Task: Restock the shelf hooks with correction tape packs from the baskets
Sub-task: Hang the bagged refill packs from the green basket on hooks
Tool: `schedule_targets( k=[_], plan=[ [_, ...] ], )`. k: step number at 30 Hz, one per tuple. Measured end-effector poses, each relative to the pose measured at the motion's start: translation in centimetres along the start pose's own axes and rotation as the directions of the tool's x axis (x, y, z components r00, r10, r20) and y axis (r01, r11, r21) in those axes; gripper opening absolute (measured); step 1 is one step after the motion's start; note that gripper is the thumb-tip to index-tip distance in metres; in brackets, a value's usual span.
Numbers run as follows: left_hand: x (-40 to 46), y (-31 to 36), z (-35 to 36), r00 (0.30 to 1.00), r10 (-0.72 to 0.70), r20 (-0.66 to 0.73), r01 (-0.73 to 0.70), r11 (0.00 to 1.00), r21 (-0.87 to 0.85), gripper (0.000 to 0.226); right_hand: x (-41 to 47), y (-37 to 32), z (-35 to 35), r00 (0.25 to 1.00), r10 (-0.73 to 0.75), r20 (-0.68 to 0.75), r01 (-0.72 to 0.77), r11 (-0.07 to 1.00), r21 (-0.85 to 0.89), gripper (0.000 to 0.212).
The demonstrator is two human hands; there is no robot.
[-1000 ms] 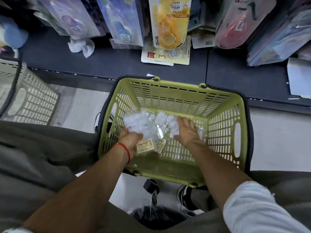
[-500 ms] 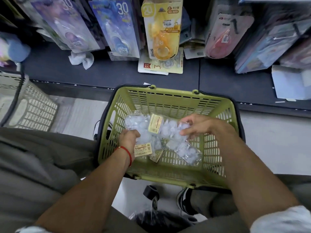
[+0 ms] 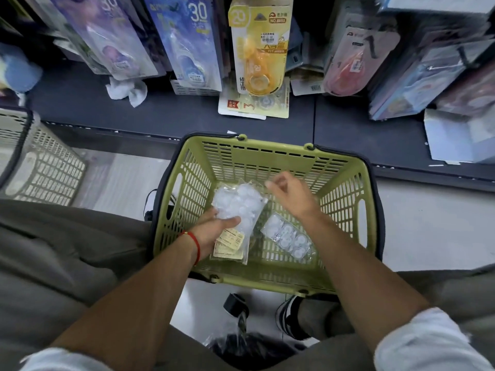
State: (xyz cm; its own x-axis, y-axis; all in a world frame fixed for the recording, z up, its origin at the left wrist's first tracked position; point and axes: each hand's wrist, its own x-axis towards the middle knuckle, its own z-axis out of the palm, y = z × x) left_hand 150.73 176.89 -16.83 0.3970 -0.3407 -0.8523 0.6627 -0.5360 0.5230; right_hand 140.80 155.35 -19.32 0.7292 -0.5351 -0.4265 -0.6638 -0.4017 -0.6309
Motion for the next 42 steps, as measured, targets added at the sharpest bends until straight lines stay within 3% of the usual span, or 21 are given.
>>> schedule_targets(
  k=[3, 6, 9, 14, 16, 18, 20, 23, 27, 29, 32, 36, 39, 41, 42],
  plan=[
    [0.6, 0.1, -0.5, 0.992, -0.038, -0.123, 0.02, 0.99, -0.14, 0.052, -1.0, 5.6, 2.8, 0.954, 0.252, 0.161, -0.146, 0.862, -0.485, 0.057],
    [0.9, 0.3, -1.3, 0.986, -0.063, -0.156, 0.032, 0.981, -0.191, 0.06, -2.2, 8.0, 5.1, 0.922, 0.328, 0.206, -0.147, 0.789, -0.597, 0.092],
    [0.7, 0.5, -1.4, 0.982, -0.075, -0.173, 0.04, 0.979, -0.199, 0.065, -2.1, 7.8, 4.8, 0.916, 0.316, 0.245, -0.153, 0.843, -0.515, 0.081],
    [0.2, 0.7, -0.7, 0.986, -0.084, -0.142, 0.061, 0.985, -0.159, 0.037, -2.3, 4.3, -0.7, 0.934, 0.234, 0.27, -0.097, 0.894, -0.437, 0.042],
    [-0.4, 0.7, -0.2, 0.986, -0.109, -0.123, 0.086, 0.979, -0.184, 0.031, -2.3, 2.0, -3.9, 0.957, 0.094, 0.273, -0.004, 0.95, -0.313, 0.027],
    [-1.4, 0.7, 0.4, 0.984, -0.13, -0.12, 0.103, 0.972, -0.21, 0.026, -3.0, -0.5, -7.1, 0.967, -0.143, 0.211, 0.185, 0.964, -0.193, 0.029],
    [-2.7, 1.2, 1.3, 0.992, -0.11, -0.068, 0.092, 0.968, -0.236, 0.025, -4.6, -3.2, -9.6, 0.927, -0.365, 0.084, 0.371, 0.926, -0.067, 0.033],
    [-5.4, 3.3, 3.1, 0.996, -0.033, 0.085, 0.06, 0.941, -0.332, 0.041, -7.1, -7.0, -11.7, 0.873, -0.488, 0.023, 0.485, 0.872, 0.068, 0.037],
    [-9.0, 6.9, 4.3, 0.959, 0.145, 0.243, 0.013, 0.837, -0.548, 0.033, -9.1, -9.8, -13.9, 0.863, -0.503, 0.046, 0.498, 0.863, 0.085, 0.063],
    [-10.6, 8.3, 4.3, 0.934, 0.239, 0.266, -0.053, 0.829, -0.557, 0.028, -9.5, -11.0, -14.8, 0.878, -0.479, -0.031, 0.47, 0.846, 0.251, 0.052],
    [-12.5, 10.8, 4.4, 0.911, 0.369, 0.184, -0.222, 0.814, -0.537, 0.027, -9.5, -13.6, -15.5, 0.872, -0.42, -0.252, 0.486, 0.806, 0.338, 0.036],
    [-15.2, 15.3, 5.1, 0.847, 0.524, 0.088, -0.418, 0.76, -0.498, 0.025, -8.7, -17.4, -18.6, 0.877, -0.308, -0.368, 0.44, 0.822, 0.362, 0.059],
    [-16.7, 19.1, 4.9, 0.785, 0.616, 0.072, -0.524, 0.721, -0.453, 0.031, -8.3, -20.0, -22.3, 0.887, -0.313, -0.339, 0.438, 0.803, 0.404, 0.034],
    [-17.4, 21.7, 4.4, 0.741, 0.668, 0.06, -0.596, 0.697, -0.398, 0.054, -8.4, -21.3, -24.4, 0.874, -0.346, -0.342, 0.472, 0.773, 0.424, 0.009],
    [-17.8, 23.1, 4.0, 0.704, 0.707, 0.068, -0.644, 0.676, -0.358, 0.049, -8.4, -21.9, -25.4, 0.856, -0.367, -0.363, 0.501, 0.76, 0.413, 0.005]
  ],
)
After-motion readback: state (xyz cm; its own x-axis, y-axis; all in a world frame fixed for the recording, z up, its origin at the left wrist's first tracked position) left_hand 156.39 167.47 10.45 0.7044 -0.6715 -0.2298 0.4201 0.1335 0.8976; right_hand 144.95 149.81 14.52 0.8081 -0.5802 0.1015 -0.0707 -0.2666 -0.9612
